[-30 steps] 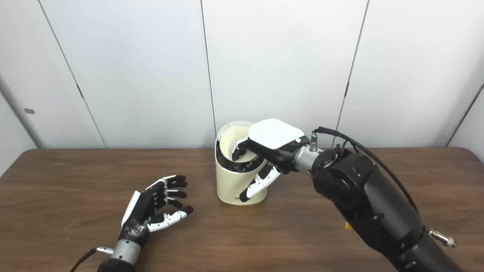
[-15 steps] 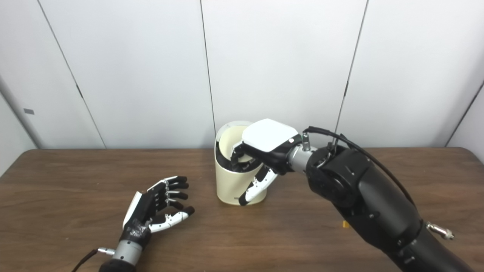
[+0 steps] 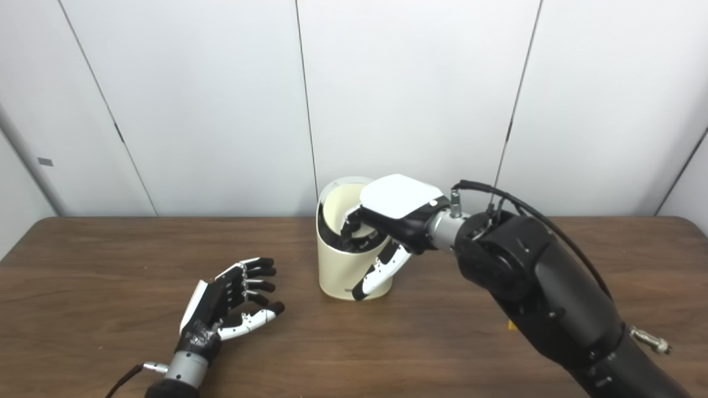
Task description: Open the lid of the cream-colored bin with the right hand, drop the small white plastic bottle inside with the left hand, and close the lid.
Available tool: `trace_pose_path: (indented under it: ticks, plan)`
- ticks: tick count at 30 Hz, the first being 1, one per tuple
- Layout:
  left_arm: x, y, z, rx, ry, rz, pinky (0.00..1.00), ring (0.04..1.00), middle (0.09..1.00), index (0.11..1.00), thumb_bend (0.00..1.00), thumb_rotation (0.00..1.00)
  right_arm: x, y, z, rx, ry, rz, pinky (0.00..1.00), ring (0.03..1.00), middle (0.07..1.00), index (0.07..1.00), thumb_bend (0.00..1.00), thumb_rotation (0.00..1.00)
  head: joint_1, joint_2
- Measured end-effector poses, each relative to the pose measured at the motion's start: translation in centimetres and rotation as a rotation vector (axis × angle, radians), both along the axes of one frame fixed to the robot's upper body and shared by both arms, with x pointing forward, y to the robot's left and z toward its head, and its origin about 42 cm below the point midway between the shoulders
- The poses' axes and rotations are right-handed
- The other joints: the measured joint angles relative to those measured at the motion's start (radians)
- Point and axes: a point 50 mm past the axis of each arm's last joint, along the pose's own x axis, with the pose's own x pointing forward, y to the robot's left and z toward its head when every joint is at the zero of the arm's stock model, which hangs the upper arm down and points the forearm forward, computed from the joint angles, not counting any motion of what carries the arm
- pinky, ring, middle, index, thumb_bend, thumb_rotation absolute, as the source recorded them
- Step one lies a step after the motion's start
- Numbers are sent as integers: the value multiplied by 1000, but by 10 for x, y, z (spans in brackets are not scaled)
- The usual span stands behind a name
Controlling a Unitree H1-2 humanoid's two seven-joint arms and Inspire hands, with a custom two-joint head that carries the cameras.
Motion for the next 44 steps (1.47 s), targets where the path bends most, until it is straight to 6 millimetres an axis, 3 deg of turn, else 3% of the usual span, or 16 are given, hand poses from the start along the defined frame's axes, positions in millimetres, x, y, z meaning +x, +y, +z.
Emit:
trace_pose_path:
  ticks: [3,9,15,21,28,33,40,44]
  plan:
    - [0,0,0,-1,0,1,543,648,739,753,656,0,-2,-5,0,51,19,-22,642,771,739,721,691,507,-2,0]
    - [0,0,0,-4,1,-2,547,647,740,755,653,0,-5,-19,0,157,10,-79,626,744,777,816,658,446,-5,-6]
    - [0,1,0,-4,1,-4,549,647,741,758,647,0,-7,-38,-11,447,-13,-153,613,762,810,844,645,356,-11,-9]
    - [0,4,0,3,2,-6,562,648,741,756,649,0,-16,-63,-39,705,-21,-273,632,756,787,817,637,295,-6,-9]
    - [-1,9,0,17,3,-1,574,648,741,753,649,0,-26,-80,-66,804,-20,-353,656,769,801,831,620,289,-21,-14]
    - [-1,10,0,12,-2,-3,567,650,743,755,651,0,-23,-90,-81,927,4,-393,600,748,789,811,651,233,-25,-18]
    - [-2,13,2,20,-23,-2,581,653,740,756,662,0,-30,-102,-138,1070,130,-473,623,752,799,811,638,158,-43,-29]
    - [-2,13,1,15,-26,-4,573,653,736,756,669,0,-37,-100,-162,1135,162,-508,638,756,798,802,655,192,-48,-32]
